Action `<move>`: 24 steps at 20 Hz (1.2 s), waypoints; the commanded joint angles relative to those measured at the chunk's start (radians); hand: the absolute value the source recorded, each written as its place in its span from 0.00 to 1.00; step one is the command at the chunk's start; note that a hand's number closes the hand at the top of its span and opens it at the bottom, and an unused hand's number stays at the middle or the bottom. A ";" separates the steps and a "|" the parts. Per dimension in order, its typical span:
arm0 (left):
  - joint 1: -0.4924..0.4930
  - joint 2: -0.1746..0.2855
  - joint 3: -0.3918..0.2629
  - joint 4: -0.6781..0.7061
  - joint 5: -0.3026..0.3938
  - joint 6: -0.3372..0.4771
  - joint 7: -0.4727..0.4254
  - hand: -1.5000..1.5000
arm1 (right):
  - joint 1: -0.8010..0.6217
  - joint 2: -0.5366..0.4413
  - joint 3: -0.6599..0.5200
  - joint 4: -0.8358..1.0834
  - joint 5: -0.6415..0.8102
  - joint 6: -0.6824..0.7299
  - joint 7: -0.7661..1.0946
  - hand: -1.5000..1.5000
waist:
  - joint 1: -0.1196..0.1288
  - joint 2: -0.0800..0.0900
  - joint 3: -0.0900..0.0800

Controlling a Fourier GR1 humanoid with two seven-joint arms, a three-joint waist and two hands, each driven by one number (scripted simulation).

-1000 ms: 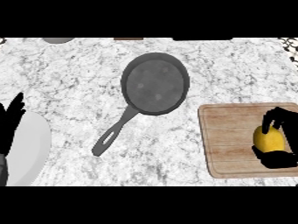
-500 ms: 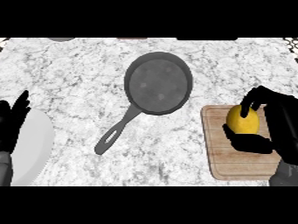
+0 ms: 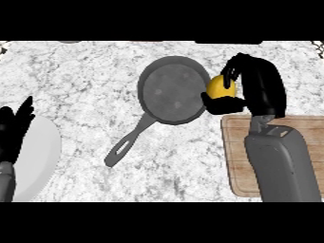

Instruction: Pick the lemon from the cutting board and place it in the pan

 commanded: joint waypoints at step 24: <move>-0.109 -0.027 -0.047 0.052 -0.040 -0.012 -0.014 0.50 | -0.490 0.007 -0.123 1.264 -0.506 -0.537 -0.402 0.00 | 0.099 0.036 0.002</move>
